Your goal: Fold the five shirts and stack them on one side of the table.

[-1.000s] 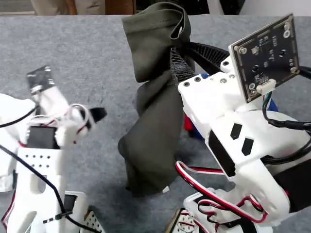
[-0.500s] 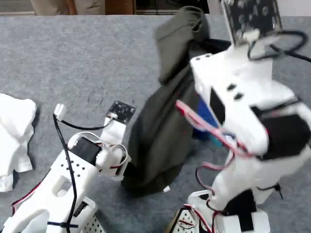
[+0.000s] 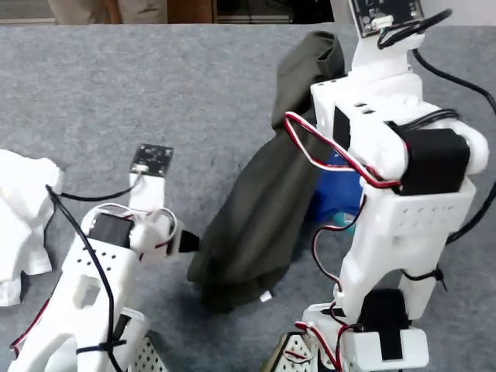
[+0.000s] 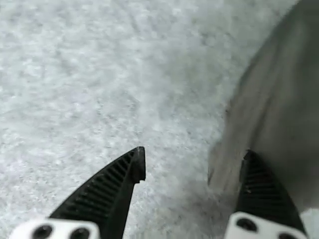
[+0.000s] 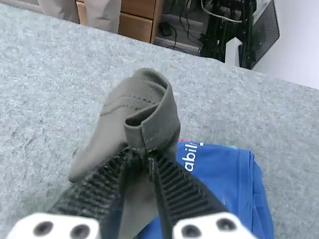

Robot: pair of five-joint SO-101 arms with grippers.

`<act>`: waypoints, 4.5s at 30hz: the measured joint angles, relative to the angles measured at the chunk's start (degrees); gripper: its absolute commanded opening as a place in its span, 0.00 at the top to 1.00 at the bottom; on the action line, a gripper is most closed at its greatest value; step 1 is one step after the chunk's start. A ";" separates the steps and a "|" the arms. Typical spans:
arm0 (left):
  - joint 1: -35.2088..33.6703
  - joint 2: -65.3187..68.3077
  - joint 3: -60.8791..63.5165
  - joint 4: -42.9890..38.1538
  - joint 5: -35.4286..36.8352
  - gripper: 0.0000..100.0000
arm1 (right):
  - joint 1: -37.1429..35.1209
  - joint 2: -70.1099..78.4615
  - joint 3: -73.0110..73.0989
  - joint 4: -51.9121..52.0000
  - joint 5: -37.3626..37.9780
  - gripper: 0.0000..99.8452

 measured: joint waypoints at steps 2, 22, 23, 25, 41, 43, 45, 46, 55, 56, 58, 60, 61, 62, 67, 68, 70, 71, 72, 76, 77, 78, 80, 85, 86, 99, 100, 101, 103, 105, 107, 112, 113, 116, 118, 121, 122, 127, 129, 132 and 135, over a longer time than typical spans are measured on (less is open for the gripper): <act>-1.49 0.00 0.00 -0.35 -0.09 0.70 | 0.00 0.00 1.76 -0.70 0.00 1.00; -5.63 0.00 5.10 -1.58 4.13 0.86 | 0.00 0.09 7.74 -2.20 0.00 1.00; -5.63 0.00 5.10 -1.58 2.81 0.86 | 0.00 0.09 7.74 -2.20 0.00 1.00; -4.48 0.00 5.10 -1.32 0.70 0.83 | 0.00 0.09 7.74 -2.20 0.00 1.00; 19.60 0.00 -0.53 9.67 -0.70 0.74 | 0.09 9.76 7.74 -5.54 0.00 1.00; 21.54 0.00 0.97 7.12 -0.70 0.74 | 0.09 10.29 7.74 -5.89 0.00 1.00; 21.63 0.00 3.96 2.99 -0.70 0.74 | 0.09 10.37 7.74 -6.24 0.00 1.00; 21.63 0.00 5.80 0.97 -0.70 0.74 | 0.09 10.37 7.74 -6.24 0.00 1.00; 15.21 0.00 12.48 -9.23 -0.70 0.75 | 0.09 11.60 7.74 -6.24 0.00 1.00; 15.12 0.00 12.66 -9.41 -0.70 0.78 | 0.09 11.78 7.74 -6.24 0.00 1.00; 15.12 0.00 12.84 -9.49 -0.70 0.85 | 0.09 12.04 7.74 -6.24 0.00 1.00; 15.12 0.00 12.84 -9.58 -0.70 0.92 | 0.09 12.04 7.74 -6.24 0.00 1.00; 15.12 0.00 12.84 -9.58 -0.70 0.95 | 0.09 12.04 7.74 -6.24 0.00 1.00; 15.12 0.00 12.84 -9.58 -0.70 0.97 | 0.09 12.04 7.74 -6.24 0.00 1.00; 15.12 0.00 13.89 -13.63 -0.62 0.98 | 0.09 12.04 7.74 -6.24 0.00 1.00; 15.12 0.00 13.89 -13.80 -0.62 0.98 | 0.09 12.04 7.74 -6.24 0.00 1.00; 15.12 0.00 13.98 -14.07 -0.62 0.98 | 0.09 12.04 7.74 -6.24 0.00 1.00; 15.12 0.00 13.98 -14.15 -0.62 0.98 | 0.09 12.04 7.74 -6.24 0.00 1.00; 15.12 0.00 13.98 -14.15 -0.62 0.98 | 0.09 12.04 7.74 -6.24 0.00 1.00; 11.60 0.00 11.96 -11.87 -0.62 0.98 | 0.09 12.04 7.74 -6.24 0.00 1.00; 9.41 0.00 10.11 -10.64 -0.62 0.98 | 0.09 12.04 7.74 -6.24 0.00 1.00; 6.59 0.00 7.82 -9.41 -0.62 0.98 | 0.09 12.04 7.74 -6.24 0.00 1.00; -0.09 0.00 2.46 -7.47 -0.62 0.98 | 0.09 12.04 7.74 -6.24 0.00 1.00; -18.90 0.00 -12.22 -6.15 -0.62 0.98 | -0.44 11.34 7.74 -6.24 0.00 1.00; -21.98 0.00 -14.86 -6.15 -0.62 0.98 | -1.14 10.55 7.74 -6.24 0.00 1.00; -45.63 0.00 -31.82 -5.98 -0.62 0.98 | -19.87 4.13 7.74 0.35 0.00 0.99; -46.59 0.00 -31.82 -5.71 -0.62 0.98 | -20.04 4.13 7.74 0.35 0.00 0.99; -47.56 0.00 -31.47 -5.54 -0.62 0.98 | -20.13 4.13 7.74 0.53 0.00 0.98; -48.97 0.00 -29.36 -5.45 -0.70 0.98 | -20.48 4.13 8.62 0.62 0.00 0.93; -49.93 0.00 -26.11 -5.45 -1.49 0.98 | -20.66 4.13 10.90 0.62 0.00 0.84; -50.46 0.00 -22.33 -4.48 -3.60 0.98 | -21.54 4.13 14.15 0.62 0.00 0.77; -51.43 0.00 -12.66 1.49 -12.57 0.98 | -23.82 1.85 24.62 0.70 0.00 0.73; -51.87 0.00 -10.55 2.20 -15.03 0.98 | -23.82 0.26 26.55 0.70 0.00 0.73; -55.38 0.00 -5.10 3.08 -22.51 0.98 | -23.82 -4.57 31.47 0.70 0.00 0.73; -58.81 0.00 -4.57 3.25 -26.29 0.98 | -23.82 -6.77 34.11 0.70 0.18 0.73; -64.44 0.00 -4.57 3.25 -30.24 0.98 | -23.82 -7.47 37.80 -1.05 2.55 0.73; -65.93 0.00 -4.84 3.25 -31.30 0.98 | -23.56 -7.21 39.30 -2.55 3.16 0.73; -71.30 0.00 -6.51 3.25 -35.78 0.98 | -22.77 1.05 44.75 -13.71 3.87 0.73; -72.53 0.00 -6.59 3.43 -36.40 0.98 | -22.77 6.33 44.75 -19.08 3.87 0.73; -74.29 0.00 -6.59 3.60 -36.75 0.98 | -22.68 15.56 43.43 -25.32 3.87 0.73; -77.01 0.00 -6.59 3.60 -36.75 0.98 | -22.68 25.32 37.19 -27.16 3.60 0.73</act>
